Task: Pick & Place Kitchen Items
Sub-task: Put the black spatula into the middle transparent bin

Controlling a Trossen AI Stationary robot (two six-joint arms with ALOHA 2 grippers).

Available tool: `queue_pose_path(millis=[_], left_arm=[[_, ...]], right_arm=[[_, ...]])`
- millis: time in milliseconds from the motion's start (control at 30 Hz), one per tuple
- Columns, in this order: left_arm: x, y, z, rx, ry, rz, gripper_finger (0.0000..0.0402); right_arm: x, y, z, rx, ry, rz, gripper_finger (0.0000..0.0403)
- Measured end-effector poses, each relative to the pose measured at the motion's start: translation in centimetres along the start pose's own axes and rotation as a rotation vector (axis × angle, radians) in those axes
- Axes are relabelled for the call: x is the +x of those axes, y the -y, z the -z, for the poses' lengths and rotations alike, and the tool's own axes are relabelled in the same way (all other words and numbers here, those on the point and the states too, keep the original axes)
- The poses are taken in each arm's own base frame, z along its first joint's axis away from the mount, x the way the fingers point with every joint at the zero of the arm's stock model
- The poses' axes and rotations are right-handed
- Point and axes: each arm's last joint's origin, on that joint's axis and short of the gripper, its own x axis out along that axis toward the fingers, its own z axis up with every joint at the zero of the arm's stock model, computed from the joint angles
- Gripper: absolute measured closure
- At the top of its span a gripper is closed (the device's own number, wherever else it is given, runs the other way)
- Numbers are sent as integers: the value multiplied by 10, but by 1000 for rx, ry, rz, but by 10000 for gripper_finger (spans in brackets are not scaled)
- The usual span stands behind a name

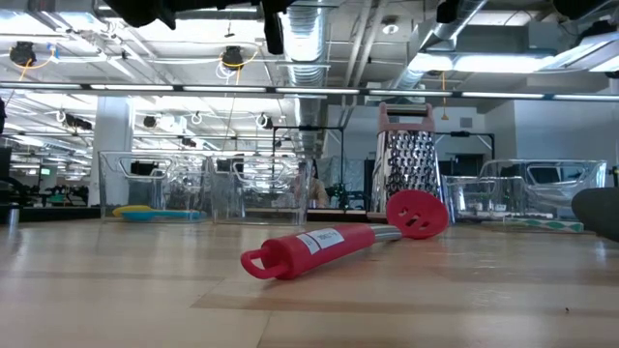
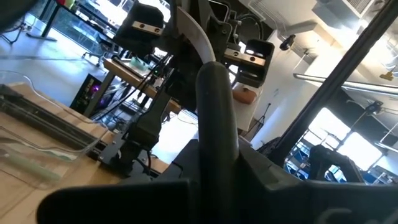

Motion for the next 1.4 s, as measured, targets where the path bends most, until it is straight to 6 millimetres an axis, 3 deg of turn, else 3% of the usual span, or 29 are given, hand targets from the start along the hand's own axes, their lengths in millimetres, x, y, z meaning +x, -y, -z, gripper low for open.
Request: queue_pose_path(millis=[233,800,1033,1167,1400], left_arm=[[0,0,0,-7,3,-7,326],[0,0,0,-8,2,-1,265],[-1,-6,4,-79,-145,61,222],[-2,-13,9,-96,-234,36,219],[-2,-13,10,-99,-241,37,236]], right_arm=[[0,0,-1,-1,3,1,400],[-4,-8,3,9,-36,-28,402],[-5,-8,13,74,-135,-77,402],[-5,-6,20,115,-213,-89,403],[4,-7,20,128,-418,-95,403]])
